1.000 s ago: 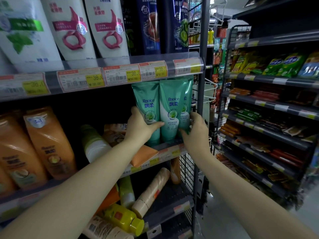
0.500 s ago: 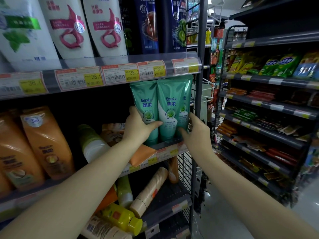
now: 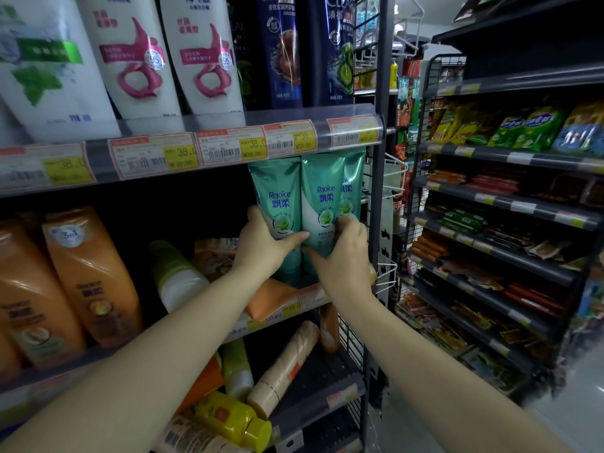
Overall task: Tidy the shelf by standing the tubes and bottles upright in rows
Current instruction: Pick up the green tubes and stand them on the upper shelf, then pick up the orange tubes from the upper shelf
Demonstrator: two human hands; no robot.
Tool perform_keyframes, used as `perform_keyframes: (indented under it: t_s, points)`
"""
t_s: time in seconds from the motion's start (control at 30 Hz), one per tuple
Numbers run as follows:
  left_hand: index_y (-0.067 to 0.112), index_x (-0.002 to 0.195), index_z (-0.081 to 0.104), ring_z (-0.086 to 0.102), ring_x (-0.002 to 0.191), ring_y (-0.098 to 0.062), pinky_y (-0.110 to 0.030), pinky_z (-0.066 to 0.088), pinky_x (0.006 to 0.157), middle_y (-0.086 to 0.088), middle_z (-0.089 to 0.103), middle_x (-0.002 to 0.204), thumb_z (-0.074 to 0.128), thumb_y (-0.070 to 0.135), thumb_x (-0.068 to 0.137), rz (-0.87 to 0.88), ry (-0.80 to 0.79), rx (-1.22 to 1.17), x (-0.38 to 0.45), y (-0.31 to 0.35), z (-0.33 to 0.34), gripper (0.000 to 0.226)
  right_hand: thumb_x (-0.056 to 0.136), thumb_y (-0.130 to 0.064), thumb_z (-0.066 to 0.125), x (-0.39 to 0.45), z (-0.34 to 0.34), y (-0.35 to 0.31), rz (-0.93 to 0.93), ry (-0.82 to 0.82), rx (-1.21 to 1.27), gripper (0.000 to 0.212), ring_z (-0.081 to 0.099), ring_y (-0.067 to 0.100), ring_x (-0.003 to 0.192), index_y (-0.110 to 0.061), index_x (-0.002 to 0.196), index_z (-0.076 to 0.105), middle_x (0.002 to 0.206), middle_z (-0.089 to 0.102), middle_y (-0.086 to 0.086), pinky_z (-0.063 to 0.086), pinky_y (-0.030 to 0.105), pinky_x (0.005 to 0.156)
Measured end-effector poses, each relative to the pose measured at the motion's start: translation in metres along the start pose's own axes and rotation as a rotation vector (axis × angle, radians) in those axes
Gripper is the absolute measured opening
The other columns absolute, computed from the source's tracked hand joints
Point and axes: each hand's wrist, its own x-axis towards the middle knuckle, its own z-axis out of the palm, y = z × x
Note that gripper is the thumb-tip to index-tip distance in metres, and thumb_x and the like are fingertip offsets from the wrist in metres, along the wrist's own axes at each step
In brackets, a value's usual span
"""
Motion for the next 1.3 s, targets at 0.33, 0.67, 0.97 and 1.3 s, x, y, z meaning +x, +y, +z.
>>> perform_keyframes:
  t_s: [0.33,0.67,0.97,1.3]
  points:
    - [0.011,0.119,0.043,0.057,0.106,-0.016,-0.025,0.043,0.081,0.000,0.059,0.116,0.079,0.033,0.071,0.010,-0.028,-0.004,0.003,-0.004,-0.010,0.064,0.080,-0.014,0.072,0.007,-0.007,0.000,-0.082,-0.020,-0.055,0.060,0.049,0.020,0.109,-0.003,0.128,0.039,0.124,0.042,0.009,0.036,0.018,0.088]
    - [0.012,0.121,0.046,0.056,0.113,-0.020,-0.029,0.045,0.088,-0.003,0.057,0.125,0.079,0.043,0.067,-0.010,-0.105,0.108,-0.003,-0.015,-0.019,0.070,0.077,-0.015,0.075,0.002,-0.002,0.005,-0.038,-0.008,-0.048,0.063,0.048,0.022,0.112,-0.005,0.129,0.041,0.128,0.041,0.012,0.038,0.022,0.093]
    - [0.016,0.132,0.044,0.050,0.119,-0.010,-0.026,0.043,0.101,0.001,0.052,0.131,0.077,0.024,0.075,0.161,-0.084,0.076,-0.038,-0.018,-0.073,0.067,0.083,-0.015,0.069,-0.032,-0.015,0.004,-0.283,0.091,0.032,0.042,0.049,0.011,0.104,-0.005,0.120,0.051,0.118,0.043,0.002,0.041,0.012,0.088]
    - [0.010,0.126,0.052,0.055,0.111,-0.016,-0.026,0.044,0.094,-0.006,0.059,0.123,0.076,0.016,0.076,0.007,-0.135,0.157,0.022,-0.056,-0.091,0.055,0.086,-0.043,0.057,-0.071,-0.002,-0.014,-0.467,-0.395,0.114,0.046,0.048,-0.001,0.108,-0.013,0.121,0.055,0.118,0.051,-0.005,0.036,0.004,0.090]
